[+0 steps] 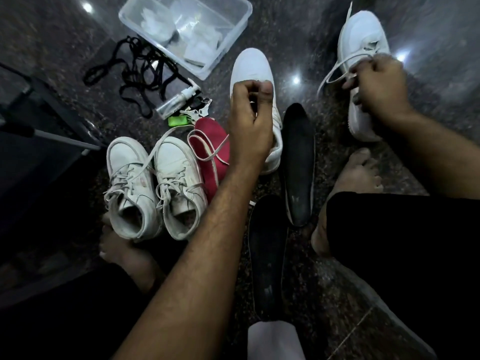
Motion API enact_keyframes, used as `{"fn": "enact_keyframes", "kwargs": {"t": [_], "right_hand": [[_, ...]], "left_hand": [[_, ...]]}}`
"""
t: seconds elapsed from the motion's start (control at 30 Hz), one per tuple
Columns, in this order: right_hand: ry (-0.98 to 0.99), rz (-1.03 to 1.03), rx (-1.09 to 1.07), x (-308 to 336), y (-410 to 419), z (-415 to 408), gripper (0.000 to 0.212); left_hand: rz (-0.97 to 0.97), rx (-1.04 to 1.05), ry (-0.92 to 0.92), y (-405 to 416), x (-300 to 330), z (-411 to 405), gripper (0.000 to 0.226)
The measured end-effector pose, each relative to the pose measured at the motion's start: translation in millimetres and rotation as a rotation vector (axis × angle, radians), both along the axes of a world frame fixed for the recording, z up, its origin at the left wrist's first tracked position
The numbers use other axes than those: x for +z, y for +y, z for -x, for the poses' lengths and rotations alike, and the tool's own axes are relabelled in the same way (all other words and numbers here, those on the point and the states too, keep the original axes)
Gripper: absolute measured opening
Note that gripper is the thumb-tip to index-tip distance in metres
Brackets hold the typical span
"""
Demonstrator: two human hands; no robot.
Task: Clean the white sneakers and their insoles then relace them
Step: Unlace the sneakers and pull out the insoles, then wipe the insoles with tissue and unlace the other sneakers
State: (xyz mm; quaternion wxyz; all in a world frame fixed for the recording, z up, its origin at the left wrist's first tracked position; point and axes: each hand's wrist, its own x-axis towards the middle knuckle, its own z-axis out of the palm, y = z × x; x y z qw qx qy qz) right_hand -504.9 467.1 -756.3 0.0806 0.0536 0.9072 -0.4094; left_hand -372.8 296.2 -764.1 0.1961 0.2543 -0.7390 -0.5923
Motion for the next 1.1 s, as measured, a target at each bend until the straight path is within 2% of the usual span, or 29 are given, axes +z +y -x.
{"fn": "enact_keyframes", "kwargs": {"t": [0.03, 0.1, 0.17, 0.23, 0.37, 0.5, 0.7, 0.8, 0.93, 1.03, 1.1], "right_hand": [[-0.023, -0.012, 0.002, 1, 4, 4, 0.024], [-0.023, -0.167, 0.126, 3, 11, 2, 0.046], [0.139, -0.416, 0.297, -1, 14, -6, 0.062], [0.198, -0.504, 0.462, -6, 11, -24, 0.054], [0.227, -0.481, 0.721, -20, 1, -46, 0.034], [0.173, -0.463, 0.822, -18, -11, -47, 0.033], [0.223, -0.441, 0.917, 15, -48, -31, 0.034], [0.294, -0.558, 1.066, 43, -83, -18, 0.035], [0.475, -0.875, 1.397, 92, -132, 1, 0.039], [0.355, -1.015, 1.454, 95, -172, 13, 0.037], [0.091, -0.955, 1.261, 76, -204, 20, 0.027]], "left_hand": [[0.004, -0.029, -0.018, 1, -3, -1, 0.015], [0.029, -0.07, -0.071, 4, -12, -3, 0.015], [0.05, -0.101, -0.114, 5, -22, -6, 0.017], [0.054, -0.138, -0.147, 8, -28, -9, 0.018], [0.032, -0.147, -0.16, 14, -26, -11, 0.017], [0.044, -0.11, -0.152, 16, -13, -8, 0.019], [0.08, -0.065, -0.143, -6, 8, -8, 0.021], [0.11, -0.019, -0.147, -34, 18, -3, 0.019], [0.082, 0.149, -0.148, -84, 27, 21, 0.018], [0.009, 0.236, -0.178, -112, 26, 39, 0.018], [-0.091, 0.295, -0.231, -128, 18, 50, 0.019]]}}
